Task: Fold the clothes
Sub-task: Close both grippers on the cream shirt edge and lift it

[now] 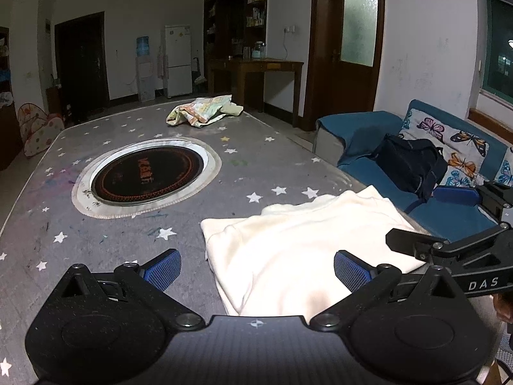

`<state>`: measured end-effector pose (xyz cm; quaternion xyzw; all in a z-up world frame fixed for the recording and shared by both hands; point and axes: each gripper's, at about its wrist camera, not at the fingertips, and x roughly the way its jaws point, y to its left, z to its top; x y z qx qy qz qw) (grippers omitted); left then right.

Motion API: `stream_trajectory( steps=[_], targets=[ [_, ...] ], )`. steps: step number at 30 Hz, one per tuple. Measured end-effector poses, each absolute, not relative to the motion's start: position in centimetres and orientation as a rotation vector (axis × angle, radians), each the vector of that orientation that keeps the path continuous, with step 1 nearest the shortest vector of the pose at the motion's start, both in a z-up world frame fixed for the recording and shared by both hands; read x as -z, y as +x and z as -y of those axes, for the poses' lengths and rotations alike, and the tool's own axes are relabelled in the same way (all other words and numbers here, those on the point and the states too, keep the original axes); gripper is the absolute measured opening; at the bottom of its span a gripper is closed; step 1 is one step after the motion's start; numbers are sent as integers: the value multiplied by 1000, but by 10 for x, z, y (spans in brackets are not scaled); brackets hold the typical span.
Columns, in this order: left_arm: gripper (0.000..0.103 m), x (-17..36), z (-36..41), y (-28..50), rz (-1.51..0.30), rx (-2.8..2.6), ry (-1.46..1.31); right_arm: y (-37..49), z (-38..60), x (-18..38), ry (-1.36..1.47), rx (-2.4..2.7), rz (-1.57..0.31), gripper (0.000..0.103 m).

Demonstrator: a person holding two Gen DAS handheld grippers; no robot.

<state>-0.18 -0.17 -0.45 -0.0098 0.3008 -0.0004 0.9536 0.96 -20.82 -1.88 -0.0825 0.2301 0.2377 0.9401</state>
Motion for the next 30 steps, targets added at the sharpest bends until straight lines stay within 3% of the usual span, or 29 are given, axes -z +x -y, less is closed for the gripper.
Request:
stream_trajectory(
  steps=[14,19,27,30],
  targets=[
    [103,10,8,2,-608,-24,25,10,212,27,-132,-488,-523,102],
    [102,14,-5,27,-633,-47,14,47,215,30,-121,-493,-577,87],
    [102,27,-18,61,-663,-45,-1,116,208,49,-128,-469,-657,77],
    [99,32,-23,72,-695,-39,-35,134,200,59,-133,-486,-685,69]
  ],
)
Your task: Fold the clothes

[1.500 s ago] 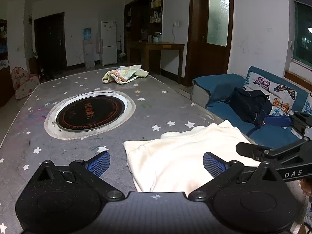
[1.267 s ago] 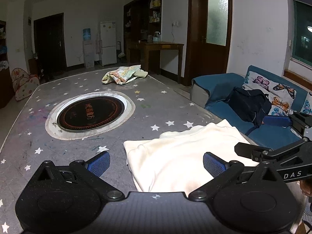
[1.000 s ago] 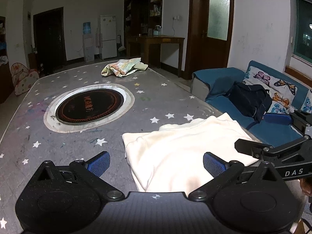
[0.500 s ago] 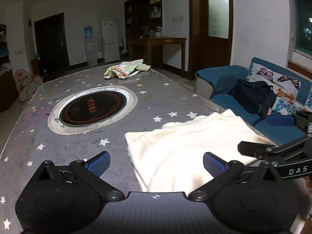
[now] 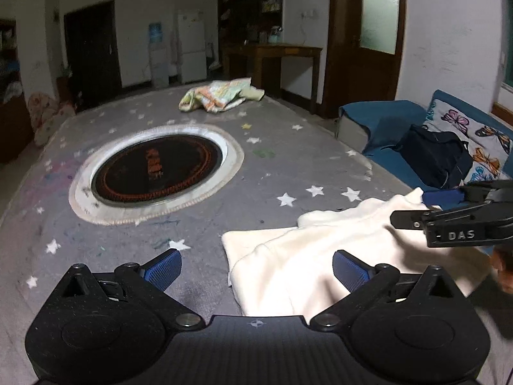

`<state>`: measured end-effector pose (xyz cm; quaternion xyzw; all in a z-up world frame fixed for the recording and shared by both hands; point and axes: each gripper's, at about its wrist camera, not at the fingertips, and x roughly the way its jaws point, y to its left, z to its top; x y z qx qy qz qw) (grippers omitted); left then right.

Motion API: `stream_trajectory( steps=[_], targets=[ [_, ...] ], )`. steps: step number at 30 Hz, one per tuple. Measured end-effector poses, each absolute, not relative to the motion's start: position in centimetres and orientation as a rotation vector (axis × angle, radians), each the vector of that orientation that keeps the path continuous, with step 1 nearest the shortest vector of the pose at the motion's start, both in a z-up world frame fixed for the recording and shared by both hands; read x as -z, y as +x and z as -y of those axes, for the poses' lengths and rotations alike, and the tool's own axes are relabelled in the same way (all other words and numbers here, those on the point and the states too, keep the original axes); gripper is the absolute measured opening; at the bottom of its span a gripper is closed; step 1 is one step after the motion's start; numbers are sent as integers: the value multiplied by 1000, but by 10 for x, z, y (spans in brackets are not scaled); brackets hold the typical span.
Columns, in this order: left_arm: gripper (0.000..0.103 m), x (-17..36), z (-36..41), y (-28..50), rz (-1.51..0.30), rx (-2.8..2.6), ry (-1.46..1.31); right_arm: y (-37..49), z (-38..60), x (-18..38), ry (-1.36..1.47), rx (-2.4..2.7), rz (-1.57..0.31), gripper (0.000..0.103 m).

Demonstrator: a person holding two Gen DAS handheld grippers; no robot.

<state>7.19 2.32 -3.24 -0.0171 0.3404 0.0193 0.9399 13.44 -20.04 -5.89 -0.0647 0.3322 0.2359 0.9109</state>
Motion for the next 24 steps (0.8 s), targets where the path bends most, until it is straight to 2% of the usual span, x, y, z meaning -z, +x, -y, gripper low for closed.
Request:
stream_trajectory(
  steps=[2,4,6,7,9,11,12,18,24],
  targets=[
    [89,38,-25,77,-718,-17,-40,142,196,64,-128,-497,-707,61],
    [77,45,-26,82,-741,5,-35,148,192,69,-131,-504,-725,46],
    [58,50,-27,85,-754,21,-39,152,189,72,-138,-509,-735,37],
    [51,51,-27,86,-755,30,-45,152,189,72,-144,-508,-732,30],
    [31,53,-28,88,-756,48,-55,150,189,71,-153,-508,-726,17],
    [15,53,-27,89,-749,58,-56,148,192,65,-156,-511,-713,12],
    [11,52,-26,89,-746,58,-54,147,192,63,-158,-514,-707,9],
    [7,34,-34,82,-675,44,-102,132,187,27,-183,-530,-600,8],
    [7,-31,-56,56,-469,4,-172,113,179,-47,-128,-569,-380,7]
  ],
)
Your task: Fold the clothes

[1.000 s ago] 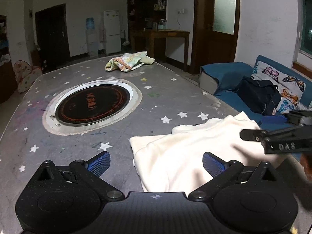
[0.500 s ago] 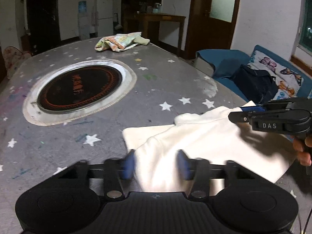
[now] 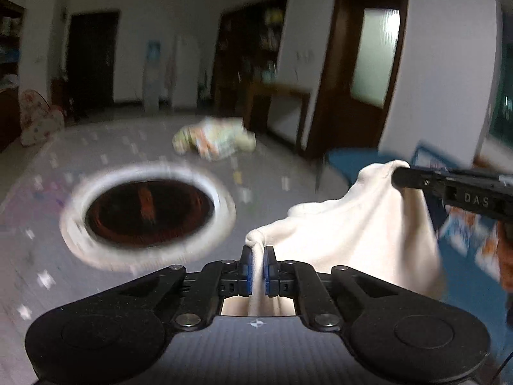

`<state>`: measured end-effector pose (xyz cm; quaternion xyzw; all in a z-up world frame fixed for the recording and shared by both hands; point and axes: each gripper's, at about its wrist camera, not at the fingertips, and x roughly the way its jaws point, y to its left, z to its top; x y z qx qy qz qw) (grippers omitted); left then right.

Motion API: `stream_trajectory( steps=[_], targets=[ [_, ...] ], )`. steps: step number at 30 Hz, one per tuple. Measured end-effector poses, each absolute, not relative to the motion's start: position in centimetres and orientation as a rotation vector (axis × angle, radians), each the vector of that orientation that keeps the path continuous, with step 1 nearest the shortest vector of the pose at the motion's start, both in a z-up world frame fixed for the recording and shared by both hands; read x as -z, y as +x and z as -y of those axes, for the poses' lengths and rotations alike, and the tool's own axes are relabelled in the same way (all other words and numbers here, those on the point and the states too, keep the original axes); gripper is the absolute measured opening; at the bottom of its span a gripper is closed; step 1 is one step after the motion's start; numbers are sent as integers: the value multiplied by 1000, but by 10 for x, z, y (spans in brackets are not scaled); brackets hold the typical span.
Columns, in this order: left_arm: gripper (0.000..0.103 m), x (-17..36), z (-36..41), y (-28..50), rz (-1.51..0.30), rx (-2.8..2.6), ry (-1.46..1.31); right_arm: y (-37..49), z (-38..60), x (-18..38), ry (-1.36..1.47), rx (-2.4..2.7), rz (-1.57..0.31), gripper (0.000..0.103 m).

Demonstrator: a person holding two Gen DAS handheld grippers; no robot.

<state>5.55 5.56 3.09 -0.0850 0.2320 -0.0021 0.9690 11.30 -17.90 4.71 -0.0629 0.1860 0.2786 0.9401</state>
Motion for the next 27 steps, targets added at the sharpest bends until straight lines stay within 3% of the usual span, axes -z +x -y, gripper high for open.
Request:
stream_trajectory(
  steps=[9,18,23,27],
  targets=[
    [7,-113,-72,-20,-184,-4,-169,55,187,-126,-20,-664,-75,7],
    [20,-81,-71,-22,-311,-47,-100,55,176,-87,-108,-657,-238,11],
    [43,-68,-69,-32,-354,-48,-94,38,172,-74,-124,-682,-270,24],
    [51,-53,-56,-35,-396,-32,-68,26,169,-67,-135,-687,-295,42]
  ],
)
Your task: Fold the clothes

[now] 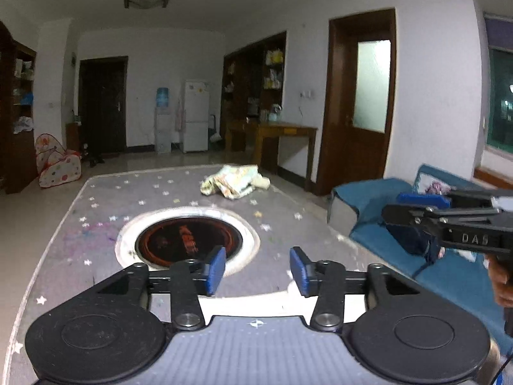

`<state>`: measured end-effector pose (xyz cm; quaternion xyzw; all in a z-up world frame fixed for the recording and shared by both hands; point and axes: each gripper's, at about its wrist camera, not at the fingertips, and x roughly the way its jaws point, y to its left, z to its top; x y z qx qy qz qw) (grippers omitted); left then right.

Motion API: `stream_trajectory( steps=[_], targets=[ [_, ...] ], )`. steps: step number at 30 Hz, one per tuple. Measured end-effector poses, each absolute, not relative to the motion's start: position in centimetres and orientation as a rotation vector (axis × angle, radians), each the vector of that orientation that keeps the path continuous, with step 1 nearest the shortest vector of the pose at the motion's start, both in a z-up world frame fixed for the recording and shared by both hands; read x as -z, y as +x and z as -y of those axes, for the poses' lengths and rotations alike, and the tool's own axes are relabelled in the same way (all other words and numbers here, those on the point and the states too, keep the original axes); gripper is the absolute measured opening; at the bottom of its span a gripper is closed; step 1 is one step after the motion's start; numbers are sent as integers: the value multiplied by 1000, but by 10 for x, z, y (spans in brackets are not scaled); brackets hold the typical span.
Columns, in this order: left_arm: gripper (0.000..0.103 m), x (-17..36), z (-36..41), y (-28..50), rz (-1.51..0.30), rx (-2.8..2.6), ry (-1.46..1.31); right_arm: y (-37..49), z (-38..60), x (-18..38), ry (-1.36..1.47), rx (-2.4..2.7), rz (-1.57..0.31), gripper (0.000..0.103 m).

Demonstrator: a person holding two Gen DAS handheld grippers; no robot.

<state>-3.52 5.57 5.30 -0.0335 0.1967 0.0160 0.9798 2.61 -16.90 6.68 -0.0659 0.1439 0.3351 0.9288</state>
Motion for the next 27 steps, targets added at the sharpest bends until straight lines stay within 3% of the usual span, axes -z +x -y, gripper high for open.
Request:
stream_trajectory(
  steps=[9,19,27],
  targets=[
    [63,-24,-42,-49,-480,-15,-94,-9,168,-42,-118,-648,-373,68],
    [79,-14,-32,-71,-514,-34,-103,-29,171,-24,-83,-630,-437,83],
    [98,-9,-29,-88,-518,-65,-110,-37,178,-18,-51,-609,-458,92]
  ],
)
